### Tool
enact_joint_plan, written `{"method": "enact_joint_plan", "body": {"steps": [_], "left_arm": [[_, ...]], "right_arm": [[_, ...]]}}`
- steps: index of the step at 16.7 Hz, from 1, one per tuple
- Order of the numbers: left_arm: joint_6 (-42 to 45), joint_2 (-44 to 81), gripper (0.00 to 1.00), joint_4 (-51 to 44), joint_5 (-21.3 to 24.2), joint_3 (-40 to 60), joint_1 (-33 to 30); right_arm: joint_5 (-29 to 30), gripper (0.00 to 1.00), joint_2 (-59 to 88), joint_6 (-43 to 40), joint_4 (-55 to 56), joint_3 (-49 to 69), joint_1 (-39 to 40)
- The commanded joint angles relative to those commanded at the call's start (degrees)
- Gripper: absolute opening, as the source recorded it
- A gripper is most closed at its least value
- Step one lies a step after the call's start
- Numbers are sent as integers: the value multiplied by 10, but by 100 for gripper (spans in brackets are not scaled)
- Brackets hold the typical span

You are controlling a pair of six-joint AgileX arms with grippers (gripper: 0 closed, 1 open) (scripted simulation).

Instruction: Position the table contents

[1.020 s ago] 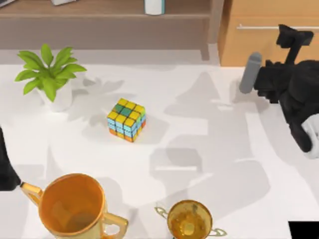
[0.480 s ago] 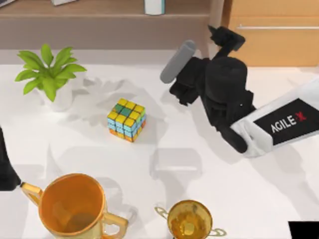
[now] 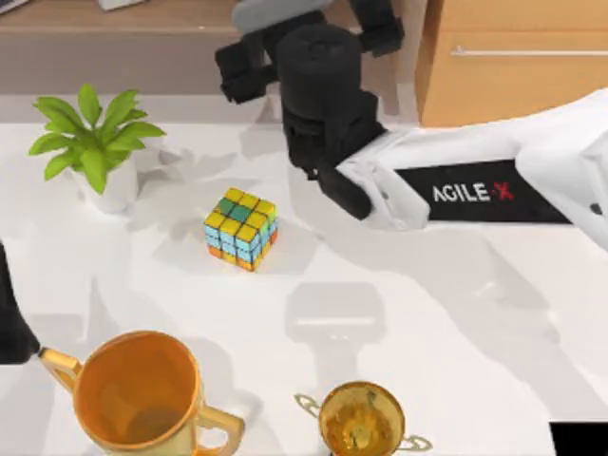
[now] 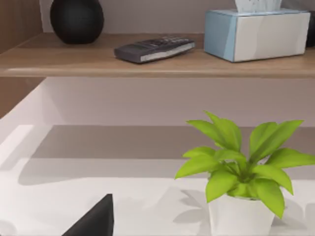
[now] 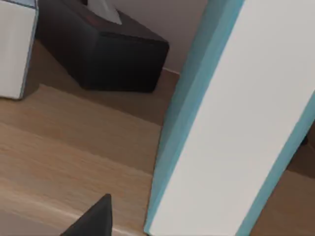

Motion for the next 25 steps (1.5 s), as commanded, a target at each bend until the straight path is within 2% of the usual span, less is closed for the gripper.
{"method": "enact_joint_plan", "body": {"steps": [3,6,23,25], "left_arm": [[0,0,100,0,0,0,0],[0,0,100,0,0,0,0],[0,0,100,0,0,0,0],[0,0,100,0,0,0,0]], "right_arm": [[31,100,20,100,-47,84,3],[48,100,33,156,-73,135,2],[36,100,70,162,-104,205,-14],[36,85,70,162,-104,205,-14]]}}
